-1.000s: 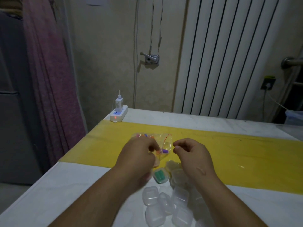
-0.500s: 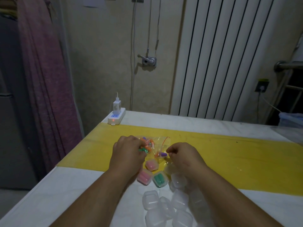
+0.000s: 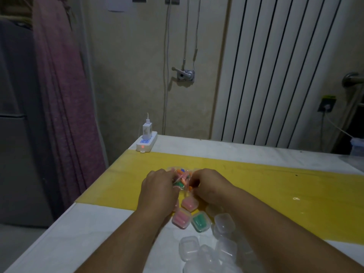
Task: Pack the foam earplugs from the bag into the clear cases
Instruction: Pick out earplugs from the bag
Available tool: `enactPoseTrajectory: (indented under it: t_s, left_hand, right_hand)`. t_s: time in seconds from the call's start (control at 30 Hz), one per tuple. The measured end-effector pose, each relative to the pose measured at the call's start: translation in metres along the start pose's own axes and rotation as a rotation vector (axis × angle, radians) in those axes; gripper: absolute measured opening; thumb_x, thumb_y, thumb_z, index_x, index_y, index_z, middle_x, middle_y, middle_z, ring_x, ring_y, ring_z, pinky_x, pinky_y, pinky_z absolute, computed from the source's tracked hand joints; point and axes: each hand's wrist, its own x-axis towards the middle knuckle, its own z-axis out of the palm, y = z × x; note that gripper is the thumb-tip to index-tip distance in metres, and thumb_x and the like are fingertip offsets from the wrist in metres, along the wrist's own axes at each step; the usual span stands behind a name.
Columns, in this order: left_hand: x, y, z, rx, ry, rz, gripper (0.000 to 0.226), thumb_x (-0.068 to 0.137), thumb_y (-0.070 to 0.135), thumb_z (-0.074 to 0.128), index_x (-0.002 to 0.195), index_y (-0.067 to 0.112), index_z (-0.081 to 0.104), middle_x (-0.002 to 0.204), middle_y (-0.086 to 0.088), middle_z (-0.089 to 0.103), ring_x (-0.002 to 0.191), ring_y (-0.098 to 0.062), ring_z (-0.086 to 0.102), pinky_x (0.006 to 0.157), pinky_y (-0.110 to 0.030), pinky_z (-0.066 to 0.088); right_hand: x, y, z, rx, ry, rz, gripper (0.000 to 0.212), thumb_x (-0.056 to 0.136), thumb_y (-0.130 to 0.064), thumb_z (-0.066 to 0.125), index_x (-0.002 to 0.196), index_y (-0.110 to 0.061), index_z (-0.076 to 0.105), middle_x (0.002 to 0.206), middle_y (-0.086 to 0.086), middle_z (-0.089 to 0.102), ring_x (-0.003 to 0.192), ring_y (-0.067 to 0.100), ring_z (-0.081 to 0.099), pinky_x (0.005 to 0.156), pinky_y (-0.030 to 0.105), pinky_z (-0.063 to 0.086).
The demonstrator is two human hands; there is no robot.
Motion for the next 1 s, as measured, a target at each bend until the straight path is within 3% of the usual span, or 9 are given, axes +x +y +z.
enactPoseTrajectory:
  t_s: [0.17, 0.37, 0.47, 0.53, 0.63, 0.73, 0.83, 1.0]
  left_hand:
    - [0.001, -0.002, 0.005, -0.018, -0.01, -0.035, 0.019, 0.09, 0.023, 0.056, 0.098, 0.027, 0.074, 0.097, 0.001, 0.065, 0.096, -0.02, 0.056, 0.082, -0.036, 0.05]
    - [0.002, -0.004, 0.01, -0.083, -0.009, -0.046, 0.01, 0.091, 0.023, 0.055, 0.09, 0.025, 0.064, 0.092, 0.002, 0.063, 0.09, -0.019, 0.056, 0.075, -0.035, 0.049]
    - [0.002, -0.003, 0.009, -0.097, 0.003, -0.048, 0.008, 0.092, 0.022, 0.054, 0.087, 0.025, 0.06, 0.091, 0.002, 0.063, 0.089, -0.019, 0.055, 0.073, -0.034, 0.046]
    - [0.003, -0.003, 0.009, -0.114, 0.005, -0.051, 0.009, 0.091, 0.021, 0.053, 0.086, 0.024, 0.059, 0.092, 0.002, 0.063, 0.089, -0.02, 0.056, 0.075, -0.036, 0.047]
    - [0.002, -0.003, 0.009, -0.139, -0.009, -0.046, 0.009, 0.091, 0.021, 0.053, 0.087, 0.024, 0.06, 0.091, 0.002, 0.063, 0.088, -0.02, 0.056, 0.078, -0.04, 0.05]
    - [0.002, -0.002, 0.009, -0.139, -0.007, -0.042, 0.01, 0.092, 0.021, 0.053, 0.085, 0.025, 0.059, 0.089, 0.002, 0.062, 0.087, -0.019, 0.055, 0.077, -0.04, 0.05]
    - [0.002, -0.003, 0.01, -0.151, -0.007, -0.048, 0.01, 0.092, 0.022, 0.053, 0.086, 0.027, 0.059, 0.089, 0.003, 0.062, 0.088, -0.019, 0.055, 0.078, -0.041, 0.05]
    - [0.002, -0.004, 0.011, -0.13, -0.006, -0.025, 0.014, 0.092, 0.023, 0.053, 0.081, 0.03, 0.052, 0.089, 0.004, 0.06, 0.088, -0.019, 0.054, 0.076, -0.037, 0.048]
  right_hand:
    - [0.007, -0.002, 0.001, 0.074, 0.049, 0.053, 0.008, 0.083, -0.017, 0.063, 0.081, -0.024, 0.063, 0.094, 0.002, 0.068, 0.088, 0.02, 0.061, 0.07, 0.028, 0.047]
    - [0.009, -0.004, 0.006, 0.149, 0.066, 0.042, 0.02, 0.088, -0.014, 0.05, 0.092, -0.025, 0.067, 0.099, 0.002, 0.067, 0.089, 0.019, 0.056, 0.071, 0.025, 0.04]
    - [0.01, -0.002, 0.007, 0.151, 0.061, 0.02, 0.032, 0.089, -0.008, 0.045, 0.066, -0.029, 0.054, 0.082, -0.005, 0.058, 0.083, 0.02, 0.053, 0.068, 0.023, 0.035]
    - [0.011, -0.001, 0.005, 0.166, 0.059, 0.018, 0.038, 0.088, -0.005, 0.044, 0.059, -0.03, 0.05, 0.078, -0.005, 0.056, 0.081, 0.02, 0.054, 0.067, 0.024, 0.036]
    - [0.011, -0.003, 0.001, 0.163, 0.049, 0.045, 0.033, 0.086, -0.011, 0.052, 0.061, -0.033, 0.056, 0.077, -0.006, 0.059, 0.079, 0.017, 0.056, 0.062, 0.023, 0.04]
    - [0.014, -0.005, 0.001, 0.156, 0.074, 0.049, 0.024, 0.083, -0.021, 0.063, 0.063, -0.033, 0.059, 0.081, -0.006, 0.063, 0.081, 0.016, 0.059, 0.067, 0.024, 0.045]
    - [0.014, -0.008, 0.003, 0.133, 0.098, 0.06, 0.02, 0.082, -0.022, 0.063, 0.064, -0.03, 0.063, 0.085, -0.004, 0.067, 0.084, 0.018, 0.061, 0.069, 0.026, 0.047]
    - [0.016, -0.012, 0.012, 0.099, 0.093, 0.104, 0.009, 0.084, -0.022, 0.06, 0.085, -0.027, 0.067, 0.1, -0.002, 0.07, 0.092, 0.021, 0.063, 0.079, 0.031, 0.053]
